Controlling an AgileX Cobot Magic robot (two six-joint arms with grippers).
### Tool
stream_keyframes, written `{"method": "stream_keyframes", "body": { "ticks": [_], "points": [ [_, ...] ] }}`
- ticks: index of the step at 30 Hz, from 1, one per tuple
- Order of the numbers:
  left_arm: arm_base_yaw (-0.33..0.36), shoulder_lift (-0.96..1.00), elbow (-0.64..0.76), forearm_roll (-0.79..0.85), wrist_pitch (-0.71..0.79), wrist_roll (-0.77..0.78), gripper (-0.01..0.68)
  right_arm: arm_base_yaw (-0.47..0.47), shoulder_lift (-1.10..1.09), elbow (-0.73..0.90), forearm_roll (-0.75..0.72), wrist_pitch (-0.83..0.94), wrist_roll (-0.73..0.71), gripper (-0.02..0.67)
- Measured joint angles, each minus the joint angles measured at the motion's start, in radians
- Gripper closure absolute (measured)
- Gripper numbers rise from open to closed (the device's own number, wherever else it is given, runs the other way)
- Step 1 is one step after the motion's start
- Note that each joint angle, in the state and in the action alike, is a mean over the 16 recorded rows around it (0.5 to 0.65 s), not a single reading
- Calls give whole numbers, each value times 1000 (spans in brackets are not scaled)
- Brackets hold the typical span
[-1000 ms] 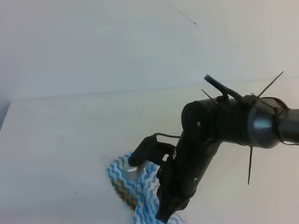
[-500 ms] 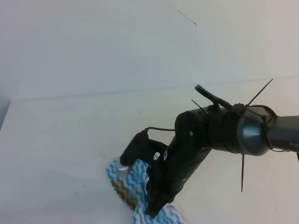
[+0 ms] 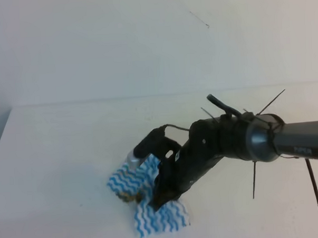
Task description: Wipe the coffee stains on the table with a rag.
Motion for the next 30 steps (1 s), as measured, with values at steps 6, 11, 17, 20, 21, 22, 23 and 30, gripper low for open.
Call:
{"method": "stream_keyframes", "body": {
  "ticks": [6, 11, 17, 20, 21, 22, 23, 30],
  "points": [
    [0, 0, 0, 0, 0, -1, 677, -117, 10, -12, -24, -32, 87, 640],
    [0, 0, 0, 0, 0, -1, 677, -219, 13, -20, -29, -52, 128, 640],
    [0, 0, 0, 0, 0, -1, 677, -257, 19, -43, 30, -64, 94, 640],
    [0, 0, 0, 0, 0, -1, 677, -233, 24, -65, 70, -67, 63, 640],
    [0, 0, 0, 0, 0, -1, 677, -219, 27, -75, 84, -67, 53, 640],
    [0, 0, 0, 0, 0, -1, 677, -202, 30, -87, 98, -65, 42, 640],
    [0, 0, 0, 0, 0, -1, 677, -184, 33, -99, 111, -63, 32, 640],
    [0, 0, 0, 0, 0, -1, 677, -66, 55, -205, 139, -46, 36, 640]
  ]
}}
